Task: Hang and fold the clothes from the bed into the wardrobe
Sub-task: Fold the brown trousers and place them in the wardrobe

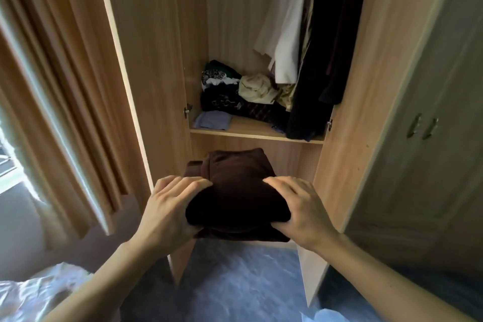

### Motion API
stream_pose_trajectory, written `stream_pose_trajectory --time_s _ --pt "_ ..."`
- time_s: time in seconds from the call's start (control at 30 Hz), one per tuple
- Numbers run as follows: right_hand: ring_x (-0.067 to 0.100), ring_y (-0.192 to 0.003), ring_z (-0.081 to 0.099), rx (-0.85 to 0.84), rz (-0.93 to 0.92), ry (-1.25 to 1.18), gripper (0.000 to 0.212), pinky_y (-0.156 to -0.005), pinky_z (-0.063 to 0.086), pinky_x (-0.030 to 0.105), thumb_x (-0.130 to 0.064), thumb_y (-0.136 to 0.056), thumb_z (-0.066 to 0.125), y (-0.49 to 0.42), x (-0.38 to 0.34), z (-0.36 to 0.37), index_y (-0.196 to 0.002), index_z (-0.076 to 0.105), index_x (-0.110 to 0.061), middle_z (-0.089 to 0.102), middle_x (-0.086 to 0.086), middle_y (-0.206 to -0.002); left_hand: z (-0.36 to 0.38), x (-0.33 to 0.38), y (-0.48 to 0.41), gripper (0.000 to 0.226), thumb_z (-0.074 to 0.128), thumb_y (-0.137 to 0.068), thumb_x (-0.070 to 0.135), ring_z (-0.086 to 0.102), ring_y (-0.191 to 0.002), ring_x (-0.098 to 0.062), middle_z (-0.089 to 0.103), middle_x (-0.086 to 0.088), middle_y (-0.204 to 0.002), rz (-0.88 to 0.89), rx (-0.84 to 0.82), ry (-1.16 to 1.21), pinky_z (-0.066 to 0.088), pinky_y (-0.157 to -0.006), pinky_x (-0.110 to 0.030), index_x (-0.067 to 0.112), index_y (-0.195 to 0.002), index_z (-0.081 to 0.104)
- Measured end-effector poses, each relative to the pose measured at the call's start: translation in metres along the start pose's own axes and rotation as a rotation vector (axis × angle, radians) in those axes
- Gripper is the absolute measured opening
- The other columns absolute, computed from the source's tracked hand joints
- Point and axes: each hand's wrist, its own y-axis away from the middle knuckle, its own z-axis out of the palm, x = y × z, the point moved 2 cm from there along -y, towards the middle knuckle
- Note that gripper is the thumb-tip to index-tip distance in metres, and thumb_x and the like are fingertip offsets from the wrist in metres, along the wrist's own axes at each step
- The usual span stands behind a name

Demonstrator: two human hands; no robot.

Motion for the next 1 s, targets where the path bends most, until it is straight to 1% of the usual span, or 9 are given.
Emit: stream_pose_trajectory --time_s 0.07,0.13,0.37,0.47,0.53,0.67,0.87,1.0 --pt "0.015 -0.124 0.051 -0.025 0.011 0.028 0.076 -0.107 0.039 0.037 -0.032 -0.070 0.082 -0.010 0.005 0.015 -0.138 0.051 -0.025 0.057 -0.008 -0.131 0.015 -0.018 -0.003 0.069 0.076 -0.058 0.036 0.064 -0.108 -0.019 0.065 0.010 -0.120 -0.004 -0.019 0.006 0.042 -0.098 -0.041 0.025 -0.124 0.060" --pt "0.015 -0.123 0.051 -0.027 0.022 0.045 0.075 -0.106 0.040 0.038 -0.030 -0.069 0.082 -0.022 0.010 0.029 -0.138 0.052 -0.023 0.057 -0.008 -0.131 0.030 -0.038 -0.008 0.069 0.077 -0.056 0.034 0.065 -0.107 -0.019 0.065 0.009 -0.120 0.003 -0.019 0.027 0.043 -0.097 -0.043 0.023 -0.122 0.062" --pt "0.015 -0.123 0.052 -0.050 0.054 0.117 0.074 -0.103 0.041 0.038 -0.031 -0.068 0.081 -0.064 0.028 0.076 -0.136 0.054 -0.021 0.057 -0.005 -0.130 0.074 -0.106 -0.029 0.066 0.080 -0.056 0.025 0.065 -0.105 -0.021 0.065 0.006 -0.121 0.026 0.005 0.109 0.043 -0.095 -0.045 0.018 -0.120 0.065" --pt "0.015 -0.124 0.051 -0.030 0.067 0.126 0.073 -0.100 0.042 0.036 -0.029 -0.066 0.080 -0.071 0.041 0.088 -0.134 0.056 -0.019 0.058 -0.004 -0.128 0.095 -0.122 -0.041 0.064 0.077 -0.057 0.023 0.065 -0.104 -0.022 0.065 0.005 -0.123 0.060 -0.003 0.135 0.043 -0.092 -0.045 0.017 -0.120 0.066" --pt "0.017 -0.125 0.051 -0.016 0.084 0.113 0.070 -0.099 0.042 0.034 -0.027 -0.067 0.078 -0.075 0.053 0.095 -0.133 0.055 -0.019 0.057 -0.004 -0.128 0.112 -0.131 -0.049 0.069 0.082 -0.054 0.019 0.064 -0.106 -0.021 0.063 0.006 -0.125 0.068 -0.020 0.149 0.042 -0.092 -0.043 0.018 -0.120 0.065" --pt "0.019 -0.125 0.051 -0.017 0.119 0.087 0.071 -0.104 0.042 0.037 -0.023 -0.067 0.080 -0.084 0.088 0.113 -0.134 0.056 -0.017 0.057 -0.003 -0.127 0.152 -0.148 -0.070 0.073 0.085 -0.055 0.022 0.062 -0.111 -0.018 0.061 0.009 -0.129 0.076 -0.066 0.186 0.041 -0.094 -0.041 0.023 -0.124 0.061" --pt "0.020 -0.123 0.053 -0.037 0.181 0.039 0.070 -0.102 0.046 0.039 -0.026 -0.069 0.078 -0.093 0.155 0.146 -0.134 0.057 -0.017 0.058 -0.001 -0.127 0.216 -0.164 -0.107 0.079 0.085 -0.054 0.021 0.060 -0.115 -0.018 0.060 0.008 -0.130 0.083 -0.168 0.217 0.042 -0.097 -0.038 0.026 -0.127 0.056" --pt "0.023 -0.121 0.055 -0.024 0.212 -0.027 0.066 -0.100 0.048 0.042 -0.025 -0.069 0.078 -0.107 0.217 0.177 -0.131 0.060 -0.014 0.060 0.002 -0.125 0.267 -0.177 -0.142 0.080 0.085 -0.053 0.018 0.061 -0.115 -0.019 0.061 0.008 -0.129 0.063 -0.239 0.196 0.042 -0.096 -0.037 0.026 -0.128 0.058"
